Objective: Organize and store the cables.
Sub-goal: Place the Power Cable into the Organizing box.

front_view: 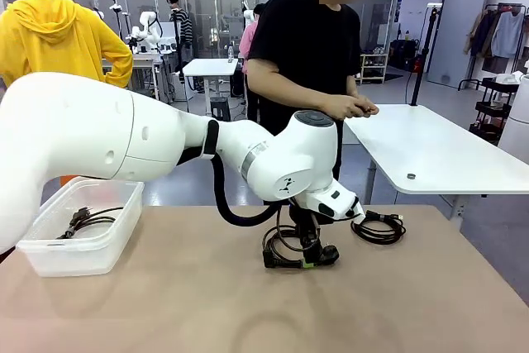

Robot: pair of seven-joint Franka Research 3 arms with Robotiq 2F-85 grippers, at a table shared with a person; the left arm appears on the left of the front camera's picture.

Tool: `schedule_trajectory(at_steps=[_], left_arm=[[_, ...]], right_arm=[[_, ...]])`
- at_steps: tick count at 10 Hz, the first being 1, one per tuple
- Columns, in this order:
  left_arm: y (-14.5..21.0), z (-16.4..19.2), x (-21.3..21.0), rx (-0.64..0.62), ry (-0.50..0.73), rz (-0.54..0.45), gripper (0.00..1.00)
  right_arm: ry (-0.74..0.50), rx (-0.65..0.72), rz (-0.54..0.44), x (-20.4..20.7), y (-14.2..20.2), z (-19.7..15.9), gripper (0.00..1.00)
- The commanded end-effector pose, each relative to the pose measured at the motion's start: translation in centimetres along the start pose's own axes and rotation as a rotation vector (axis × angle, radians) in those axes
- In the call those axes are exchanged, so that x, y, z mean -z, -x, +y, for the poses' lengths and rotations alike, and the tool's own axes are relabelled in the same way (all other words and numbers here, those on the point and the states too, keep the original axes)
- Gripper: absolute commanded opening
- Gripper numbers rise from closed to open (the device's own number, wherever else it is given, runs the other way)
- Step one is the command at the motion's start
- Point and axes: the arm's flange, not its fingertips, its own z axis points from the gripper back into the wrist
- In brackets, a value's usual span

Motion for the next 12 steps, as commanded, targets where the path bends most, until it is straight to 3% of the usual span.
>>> schedule_trajectory(at_steps=[1, 5, 10, 12], left_arm=[[0.3, 1.3, 0.7, 0.035, 0.058, -0.061, 1.0], [1.0, 2.5, 2.8, 0.03, 0.108, -0.118, 1.0], [1.0, 2.8, 3.9, 0.018, 0.137, -0.103, 1.0], [1.0, 2.7, 4.0, 0.022, 0.138, -0.095, 0.4]], right_arm=[[-0.001, -0.019, -0.012, -0.2, 0.1, -0.1, 1.0], [-0.001, -0.019, -0.012, -0.2, 0.1, -0.1, 1.0], [-0.001, -0.019, -0.012, -0.2, 0.1, -0.1, 1.0], [-0.001, -0.019, -0.012, -0.2, 0.1, -0.1, 1.0]])
